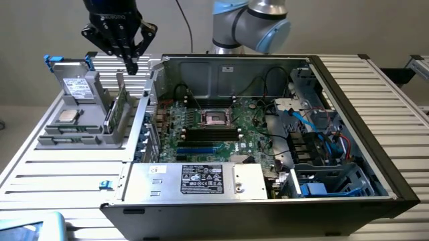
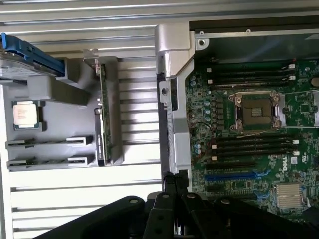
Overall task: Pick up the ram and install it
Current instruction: 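Reach for the ram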
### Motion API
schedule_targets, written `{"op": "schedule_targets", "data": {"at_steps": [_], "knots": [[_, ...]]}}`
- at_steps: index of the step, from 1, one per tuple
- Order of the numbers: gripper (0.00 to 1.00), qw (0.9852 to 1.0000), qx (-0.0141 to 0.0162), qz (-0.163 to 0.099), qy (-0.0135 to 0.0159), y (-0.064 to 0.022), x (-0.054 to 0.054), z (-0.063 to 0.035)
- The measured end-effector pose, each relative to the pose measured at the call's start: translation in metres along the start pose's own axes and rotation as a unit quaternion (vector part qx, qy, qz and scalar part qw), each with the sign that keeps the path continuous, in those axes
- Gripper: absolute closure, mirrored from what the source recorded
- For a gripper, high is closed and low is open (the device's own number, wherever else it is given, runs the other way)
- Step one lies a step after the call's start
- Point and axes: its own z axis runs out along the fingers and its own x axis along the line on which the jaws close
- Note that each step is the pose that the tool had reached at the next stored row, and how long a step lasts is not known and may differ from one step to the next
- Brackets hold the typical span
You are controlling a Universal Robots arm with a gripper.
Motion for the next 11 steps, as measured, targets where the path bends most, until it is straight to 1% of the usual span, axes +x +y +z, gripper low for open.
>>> {"op": "schedule_targets", "data": {"at_steps": [4,11], "knots": [[0.89,1.0000,0.0000,0.000,0.0000,-0.0013,0.018,-0.0002],[0.89,1.0000,0.0009,0.000,-0.0001,-0.0035,0.050,0.0011]]}}
